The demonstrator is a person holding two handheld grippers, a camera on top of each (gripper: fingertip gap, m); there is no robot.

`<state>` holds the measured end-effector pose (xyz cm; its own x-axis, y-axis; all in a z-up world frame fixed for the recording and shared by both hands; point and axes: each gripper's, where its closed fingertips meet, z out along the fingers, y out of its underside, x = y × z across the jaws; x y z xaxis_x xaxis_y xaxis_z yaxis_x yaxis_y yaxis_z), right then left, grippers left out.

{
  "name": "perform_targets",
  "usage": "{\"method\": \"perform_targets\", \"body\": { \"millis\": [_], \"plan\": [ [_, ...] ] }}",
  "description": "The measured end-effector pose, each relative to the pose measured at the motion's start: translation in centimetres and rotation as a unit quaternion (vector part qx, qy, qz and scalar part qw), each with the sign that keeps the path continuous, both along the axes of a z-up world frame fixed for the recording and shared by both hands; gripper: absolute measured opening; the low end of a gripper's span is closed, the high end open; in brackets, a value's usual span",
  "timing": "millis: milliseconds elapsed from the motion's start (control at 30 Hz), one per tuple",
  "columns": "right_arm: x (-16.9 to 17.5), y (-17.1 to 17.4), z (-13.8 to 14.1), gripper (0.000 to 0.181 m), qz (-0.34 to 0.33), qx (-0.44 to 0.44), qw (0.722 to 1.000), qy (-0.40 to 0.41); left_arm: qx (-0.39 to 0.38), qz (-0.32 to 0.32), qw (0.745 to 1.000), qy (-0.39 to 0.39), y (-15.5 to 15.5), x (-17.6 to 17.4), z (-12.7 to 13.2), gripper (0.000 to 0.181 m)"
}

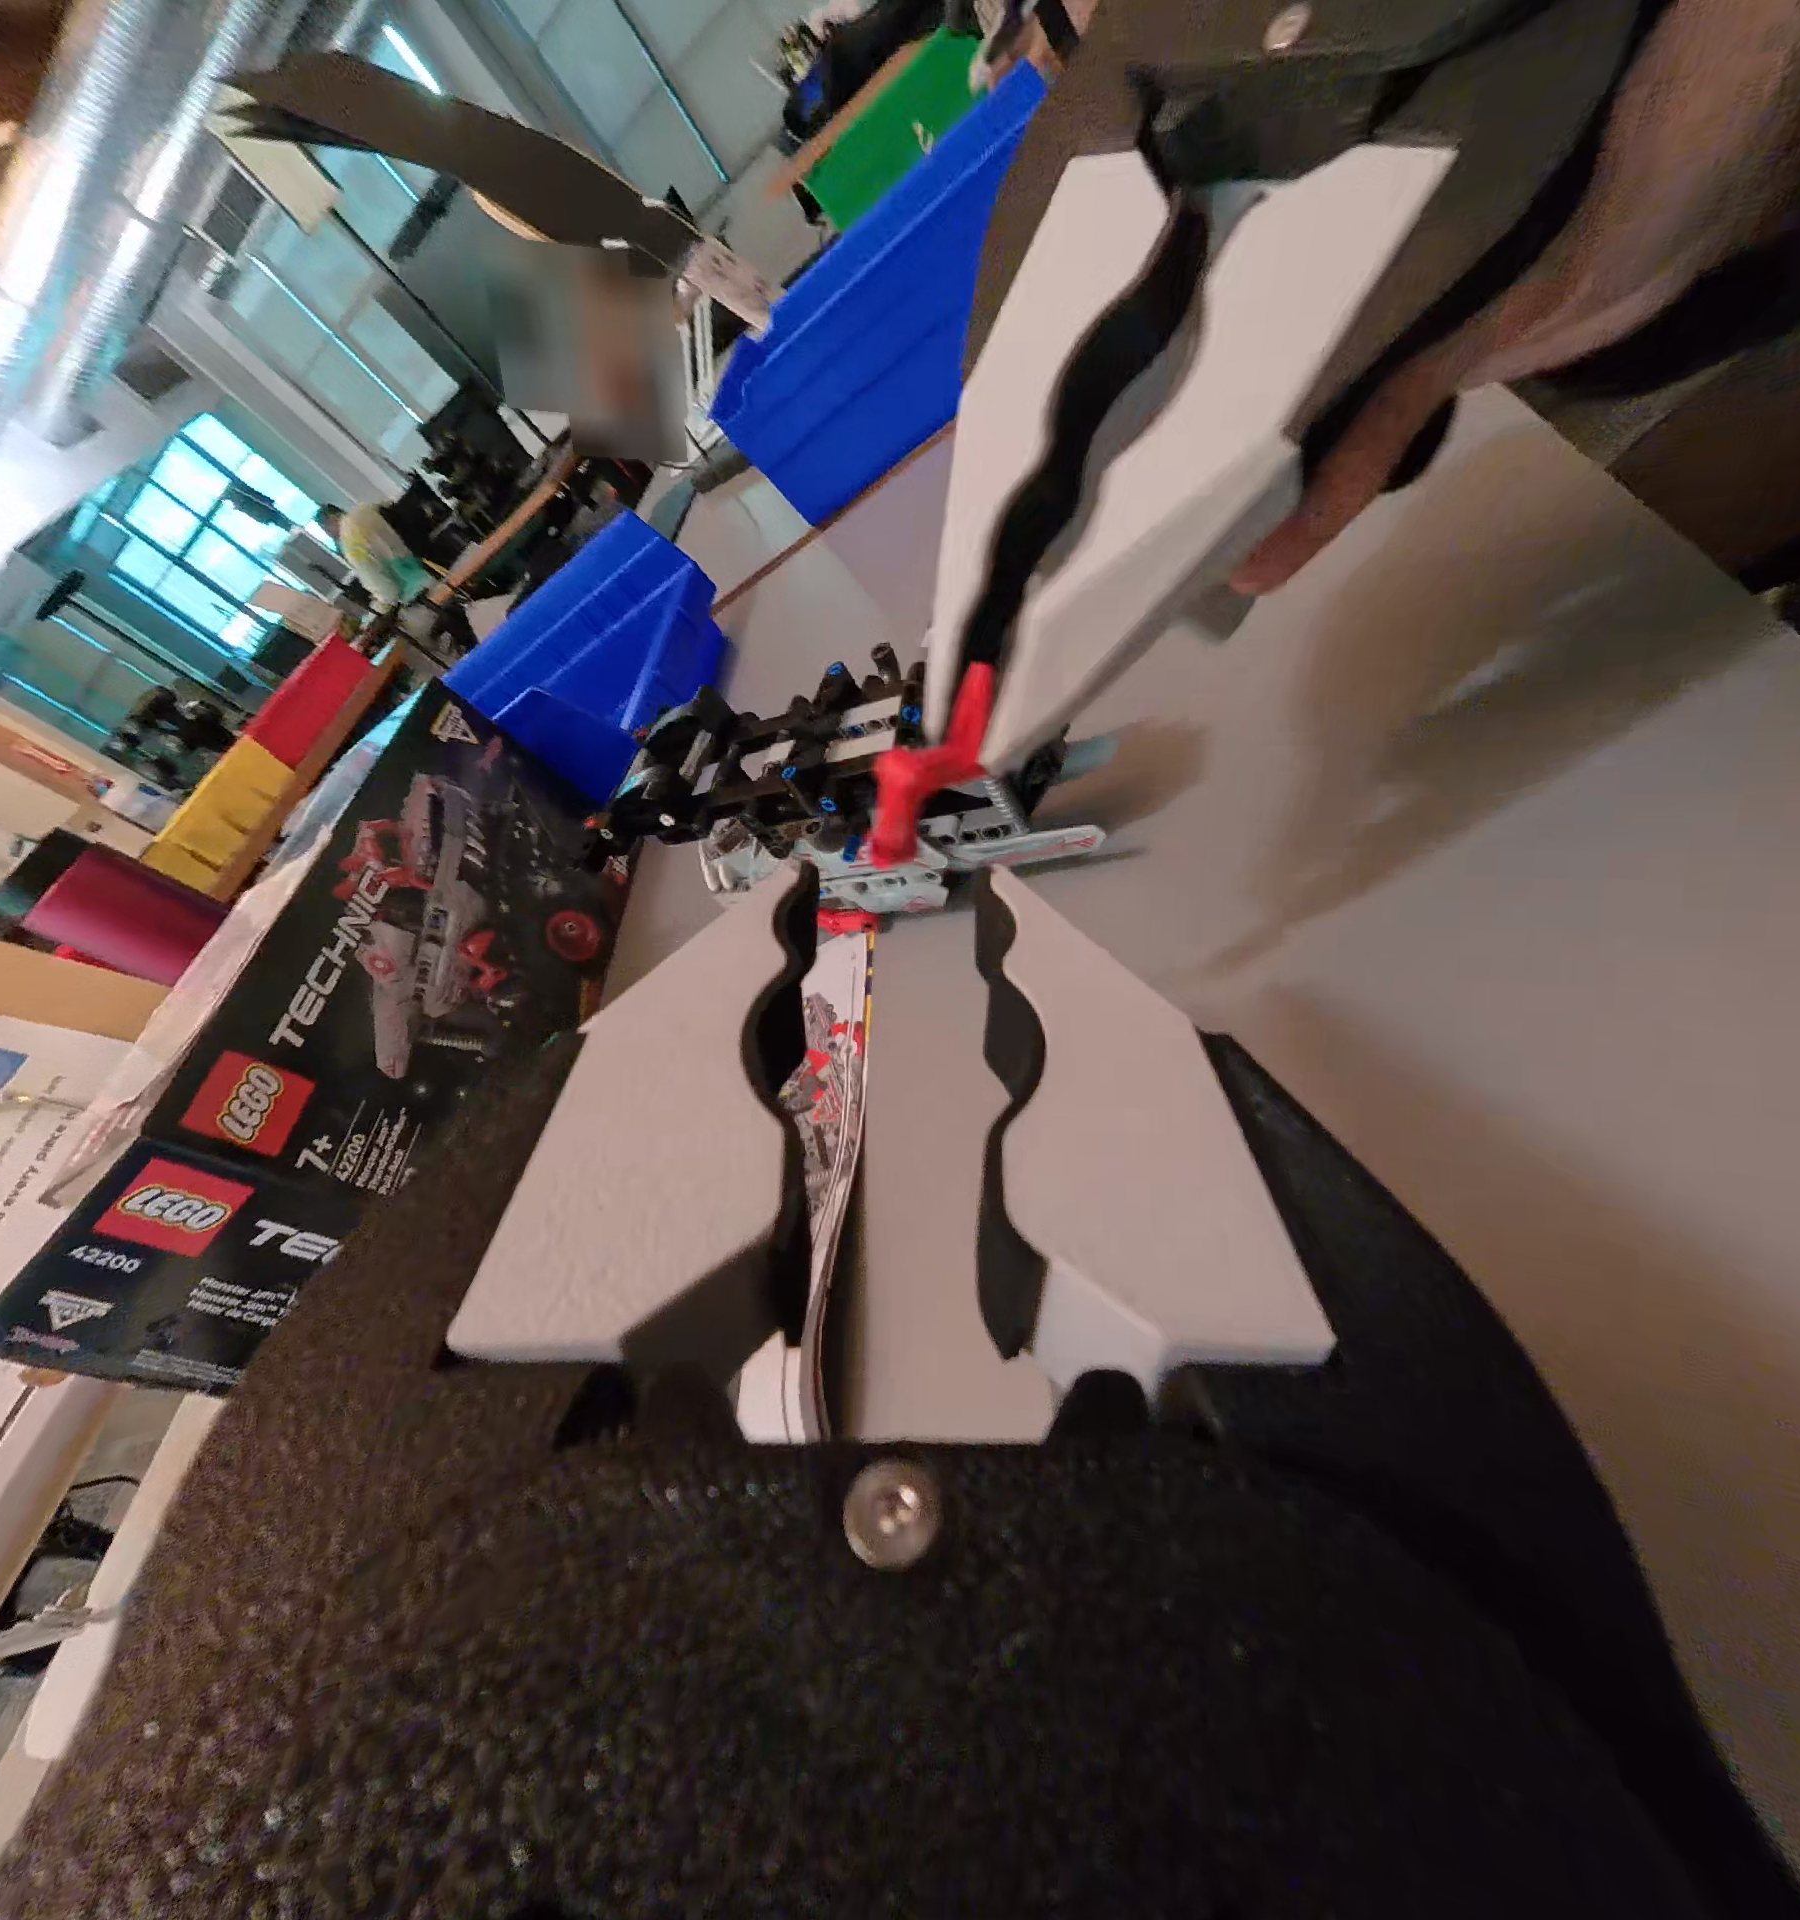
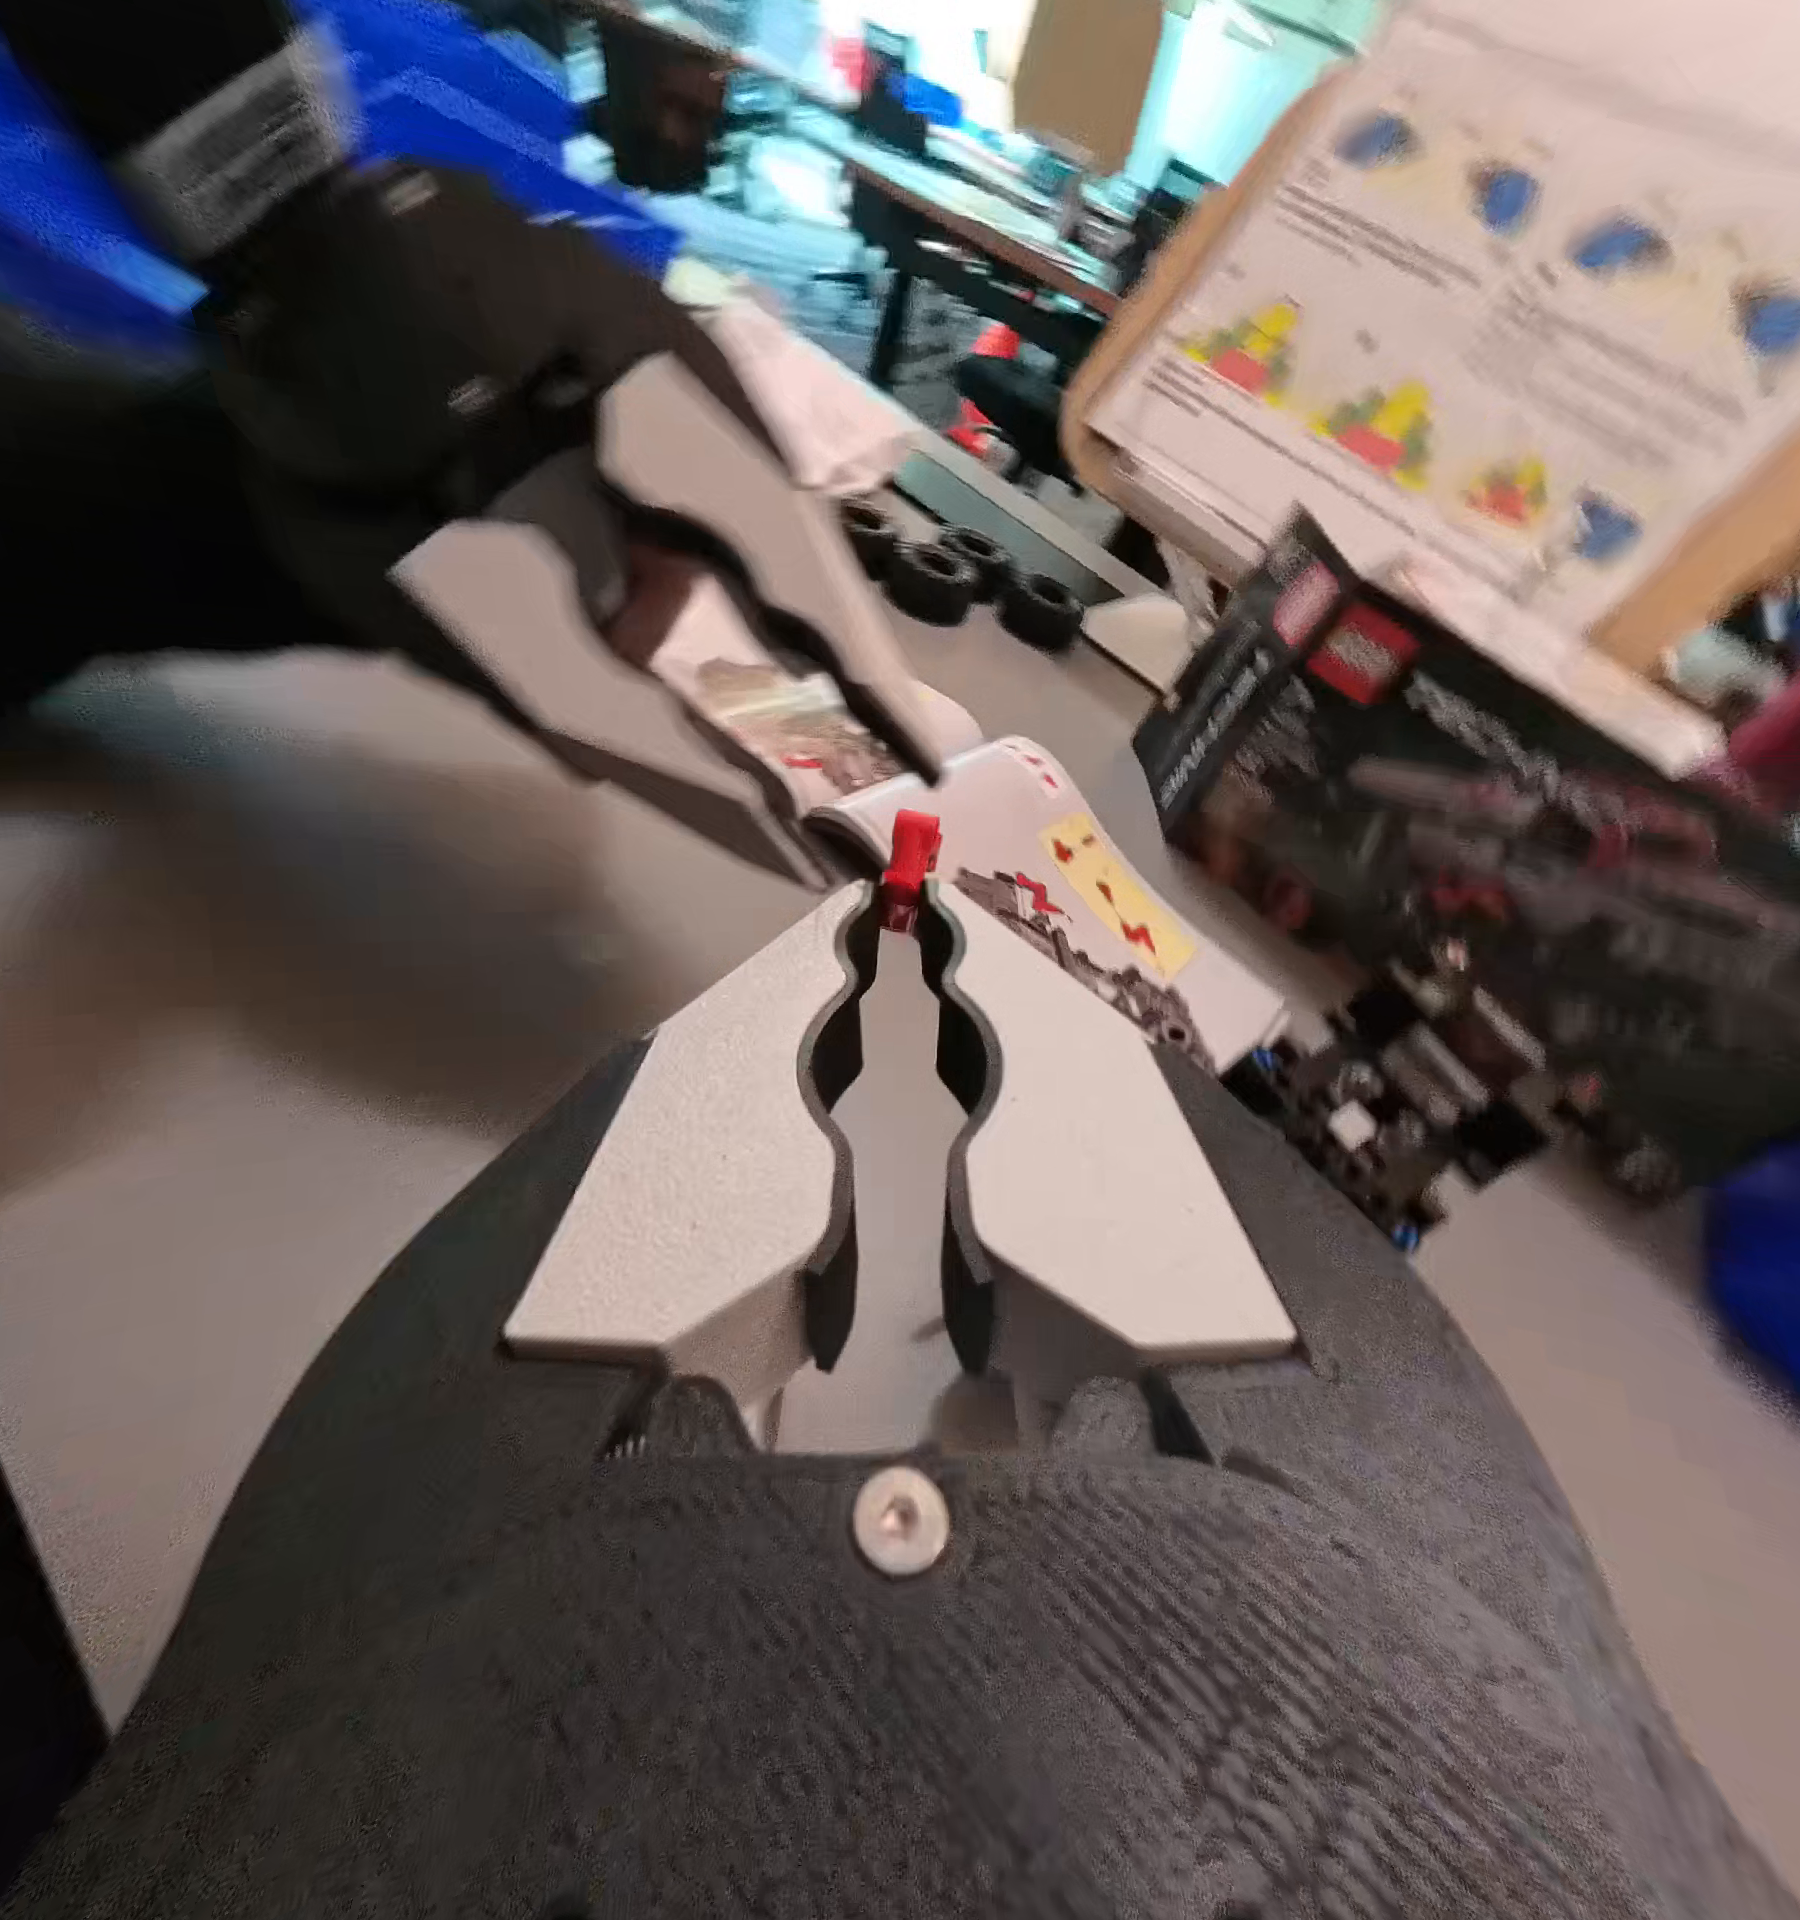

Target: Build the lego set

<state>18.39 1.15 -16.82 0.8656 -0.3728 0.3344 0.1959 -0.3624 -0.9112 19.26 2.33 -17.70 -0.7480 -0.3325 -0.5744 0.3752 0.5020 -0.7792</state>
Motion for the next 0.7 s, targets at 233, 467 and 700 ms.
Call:
{"method": "perform_targets", "body": {
  "millis": [233,467,700],
  "plan": [
    [-1.5,-0.1,-1.2,0.006,0.123,-0.084,0.987,-0.068,-0.016,-0.112,0.984,0.136,-0.5,-2.0,-0.2,0.024],
    [-2.3,0.6,0.0,0.006,0.163,-0.023,0.986,-0.029,0.001,-0.106,0.989,0.101,-0.7,-1.7,-0.7,0.007],
    [-0.4,-0.1,0.8,0.020,0.102,0.001,0.995,-0.003,-0.035,0.013,0.994,0.102,0.8,0.3,0.3,0.006]
  ]
}}
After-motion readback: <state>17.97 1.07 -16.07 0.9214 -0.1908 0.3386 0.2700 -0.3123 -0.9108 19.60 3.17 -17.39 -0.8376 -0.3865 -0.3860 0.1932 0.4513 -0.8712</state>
